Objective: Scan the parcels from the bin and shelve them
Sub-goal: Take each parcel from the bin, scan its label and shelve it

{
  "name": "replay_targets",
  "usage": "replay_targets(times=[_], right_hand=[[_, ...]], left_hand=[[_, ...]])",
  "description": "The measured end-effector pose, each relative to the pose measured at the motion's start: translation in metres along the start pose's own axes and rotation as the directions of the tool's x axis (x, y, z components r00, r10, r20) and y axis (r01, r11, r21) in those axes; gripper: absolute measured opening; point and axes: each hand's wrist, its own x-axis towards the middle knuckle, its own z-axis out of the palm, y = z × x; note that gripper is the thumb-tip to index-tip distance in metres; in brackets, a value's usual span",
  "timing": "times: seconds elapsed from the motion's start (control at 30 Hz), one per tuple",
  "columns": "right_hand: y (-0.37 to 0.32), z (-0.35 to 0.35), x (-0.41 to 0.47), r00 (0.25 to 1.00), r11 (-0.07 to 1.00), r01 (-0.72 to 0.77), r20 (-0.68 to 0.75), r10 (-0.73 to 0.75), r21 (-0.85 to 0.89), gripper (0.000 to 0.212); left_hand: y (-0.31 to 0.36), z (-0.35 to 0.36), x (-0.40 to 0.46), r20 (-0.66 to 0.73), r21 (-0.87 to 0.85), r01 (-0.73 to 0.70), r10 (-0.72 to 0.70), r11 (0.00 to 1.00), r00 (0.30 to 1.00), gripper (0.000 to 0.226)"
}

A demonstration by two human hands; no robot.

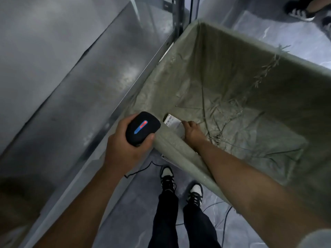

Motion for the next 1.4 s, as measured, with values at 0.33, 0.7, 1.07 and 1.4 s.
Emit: replay_targets(times=[0.33, 0.7, 1.07, 1.4], right_hand=[[-0.002, 0.029, 0.027, 0.996, 0.984, -0.017, -0.084, 0.002, -0.18, 0.091], [0.003, -0.045, -0.017, 0.986, 0.981, 0.014, -0.162, -0.046, -0.195, 0.098], [-0.005, -0.146, -0.107, 0.904, 0.942, 0.18, -0.329, -0.271, -0.282, 0.099], [-0.034, -0.171, -0.166, 0.839, 0.88, 0.372, -0.301, -0.455, -0.294, 0.098]], left_hand=[[0.003, 0.006, 0.02, 0.022, -0.088, -0.003, 0.005, 0.996, 1.0, 0.067], [0.029, -0.003, 0.005, 0.04, -0.062, 0.038, -0.036, 0.997, 0.999, 0.066], [0.107, -0.017, -0.047, -0.003, -0.045, -0.055, 0.055, 0.998, 0.999, 0.063], [0.146, -0.053, -0.095, -0.098, -0.002, -0.071, 0.07, 0.997, 0.993, 0.062]])
